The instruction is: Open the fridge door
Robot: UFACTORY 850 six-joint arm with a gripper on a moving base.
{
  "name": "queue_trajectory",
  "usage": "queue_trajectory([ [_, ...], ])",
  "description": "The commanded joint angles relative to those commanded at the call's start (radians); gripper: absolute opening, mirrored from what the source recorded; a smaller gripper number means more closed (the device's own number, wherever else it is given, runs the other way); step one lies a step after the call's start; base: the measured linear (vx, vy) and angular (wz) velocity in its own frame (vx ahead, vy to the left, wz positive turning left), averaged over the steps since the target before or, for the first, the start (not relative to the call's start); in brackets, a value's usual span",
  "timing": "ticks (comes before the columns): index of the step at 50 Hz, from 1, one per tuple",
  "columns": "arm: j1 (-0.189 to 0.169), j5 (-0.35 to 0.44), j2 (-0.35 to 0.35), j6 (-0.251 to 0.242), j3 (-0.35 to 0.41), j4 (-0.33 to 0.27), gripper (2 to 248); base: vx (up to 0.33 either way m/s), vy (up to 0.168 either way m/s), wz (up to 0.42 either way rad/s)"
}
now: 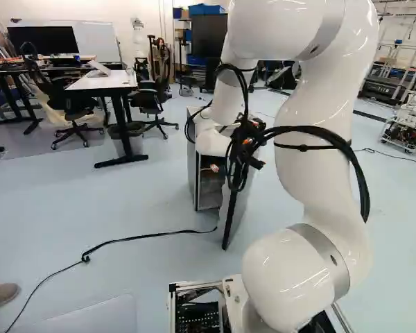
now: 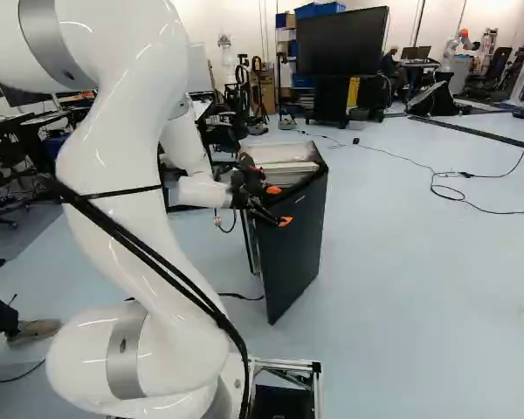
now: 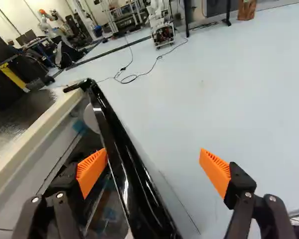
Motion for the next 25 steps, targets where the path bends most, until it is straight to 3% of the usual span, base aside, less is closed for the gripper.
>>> queue_trajectory([
  [25, -0.064, 0.045, 0.056, 0.0, 0.082, 0.066, 247, 0.0, 0.0, 0.0],
])
